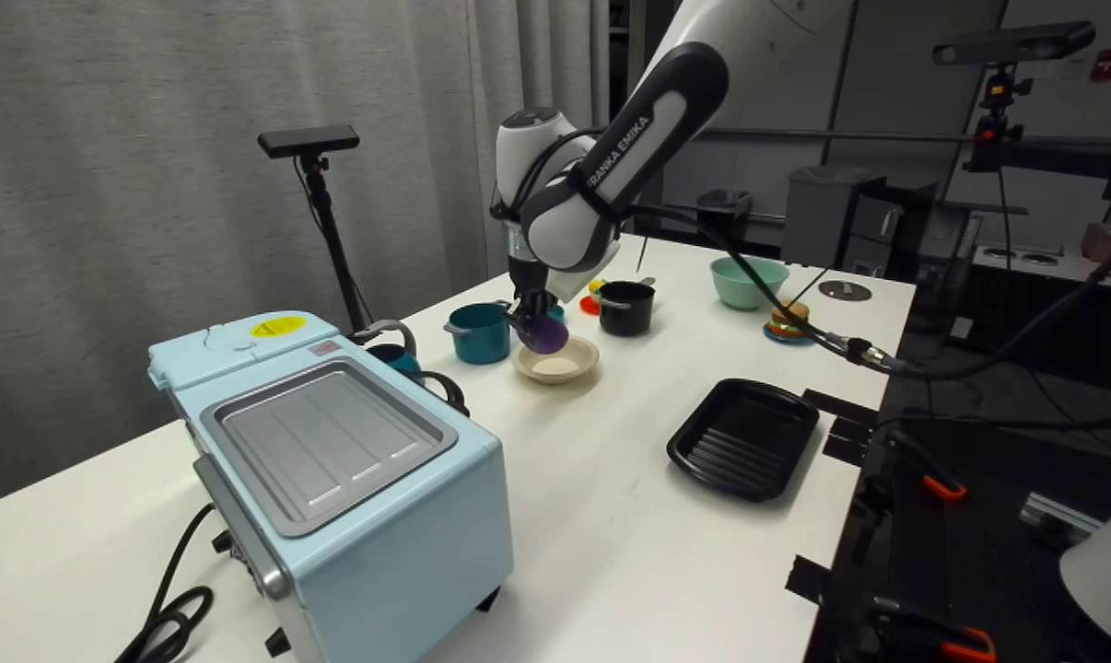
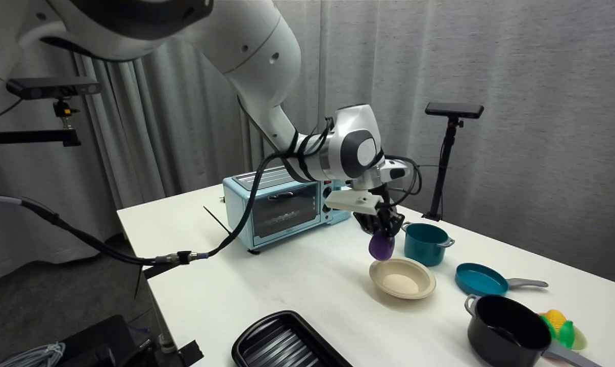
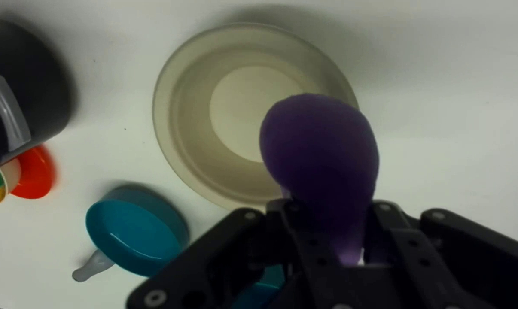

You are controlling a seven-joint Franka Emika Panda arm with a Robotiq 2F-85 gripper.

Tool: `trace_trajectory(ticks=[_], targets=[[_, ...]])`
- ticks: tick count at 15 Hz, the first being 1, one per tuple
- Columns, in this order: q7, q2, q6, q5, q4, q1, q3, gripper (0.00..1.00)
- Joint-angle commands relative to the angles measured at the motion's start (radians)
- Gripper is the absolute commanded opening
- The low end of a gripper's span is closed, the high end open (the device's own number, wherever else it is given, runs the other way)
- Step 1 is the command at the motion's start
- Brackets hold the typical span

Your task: Put the purple plushy on the cream plate

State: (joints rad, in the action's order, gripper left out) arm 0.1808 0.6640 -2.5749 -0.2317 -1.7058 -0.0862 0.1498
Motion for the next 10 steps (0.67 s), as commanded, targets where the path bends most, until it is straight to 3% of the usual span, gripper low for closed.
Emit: trace_trajectory(ticks=[1,8,10], targets=[[0.069,0.13,0.042,-0.005,0.146,-0.016,0.044,0.06],[0.142,0.244,0.144,0.004,0.272,-0.028,0.076,0.06],[0.156,0.256,0.191,0.006,0.306,-0.027,0.074,0.53]])
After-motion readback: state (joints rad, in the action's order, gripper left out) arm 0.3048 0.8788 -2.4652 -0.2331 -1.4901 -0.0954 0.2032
